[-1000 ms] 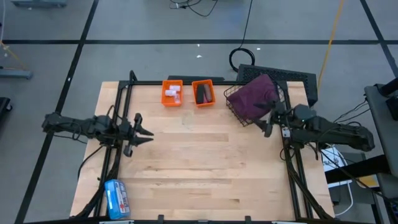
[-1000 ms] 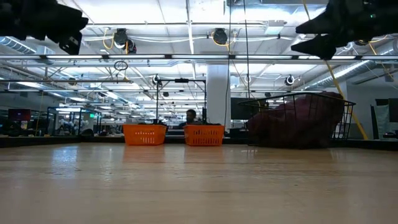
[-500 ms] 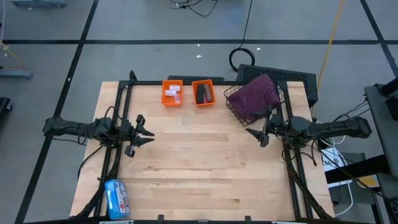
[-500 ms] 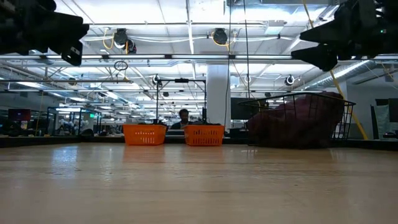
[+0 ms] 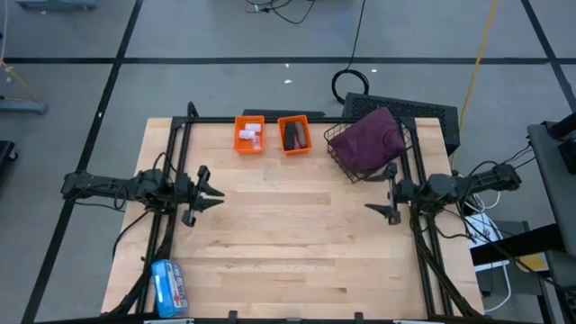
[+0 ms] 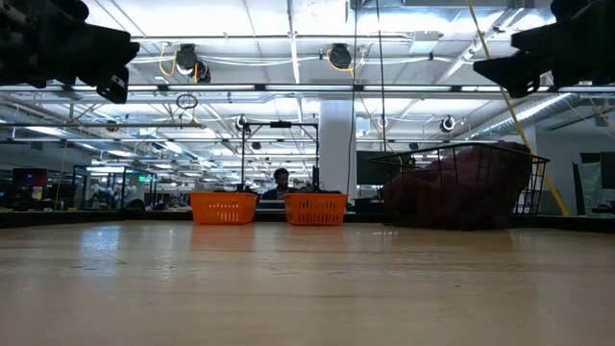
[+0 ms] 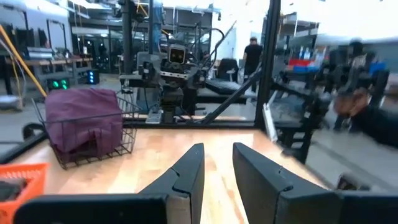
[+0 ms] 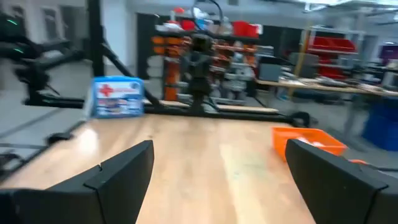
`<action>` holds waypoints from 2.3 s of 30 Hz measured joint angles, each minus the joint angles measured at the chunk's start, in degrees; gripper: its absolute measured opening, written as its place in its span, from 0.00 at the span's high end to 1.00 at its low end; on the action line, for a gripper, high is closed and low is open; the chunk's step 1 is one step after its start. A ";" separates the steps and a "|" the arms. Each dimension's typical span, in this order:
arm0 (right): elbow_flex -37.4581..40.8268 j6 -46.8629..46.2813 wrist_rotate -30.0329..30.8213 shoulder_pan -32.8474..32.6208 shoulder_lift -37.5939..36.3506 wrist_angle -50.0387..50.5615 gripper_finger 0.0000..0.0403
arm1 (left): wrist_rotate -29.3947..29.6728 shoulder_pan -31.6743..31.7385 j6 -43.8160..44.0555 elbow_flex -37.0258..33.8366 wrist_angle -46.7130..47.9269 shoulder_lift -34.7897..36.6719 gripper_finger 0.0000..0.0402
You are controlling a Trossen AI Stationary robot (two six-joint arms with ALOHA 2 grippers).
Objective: Pick & Place Medicine items
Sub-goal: Return to Home Position
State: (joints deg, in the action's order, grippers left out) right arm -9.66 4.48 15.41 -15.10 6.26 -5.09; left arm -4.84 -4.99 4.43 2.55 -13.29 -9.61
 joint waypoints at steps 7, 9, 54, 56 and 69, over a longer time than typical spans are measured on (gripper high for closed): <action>5.70 -2.34 -2.44 -0.01 -4.19 -1.29 0.13 | 0.36 0.00 -7.07 0.00 0.93 -0.16 0.77; 7.47 -2.72 -4.04 -0.01 -6.15 -2.07 0.13 | 0.37 0.00 -7.15 0.00 1.18 -0.17 0.77; 8.66 -6.80 -8.01 -0.01 -5.83 -5.39 0.13 | 0.41 0.00 -6.92 0.00 1.10 -0.24 0.77; 8.69 -6.80 -8.01 -0.01 -5.83 -5.37 0.13 | 0.41 0.00 -6.91 0.00 1.10 -0.22 0.77; 8.69 -6.80 -8.01 -0.01 -5.83 -5.39 0.13 | 0.41 0.00 -6.93 0.00 1.10 -0.24 0.77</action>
State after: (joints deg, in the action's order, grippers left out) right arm -0.97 -2.33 7.40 -15.11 0.43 -10.48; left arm -4.43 -4.99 -2.50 2.55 -12.19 -9.85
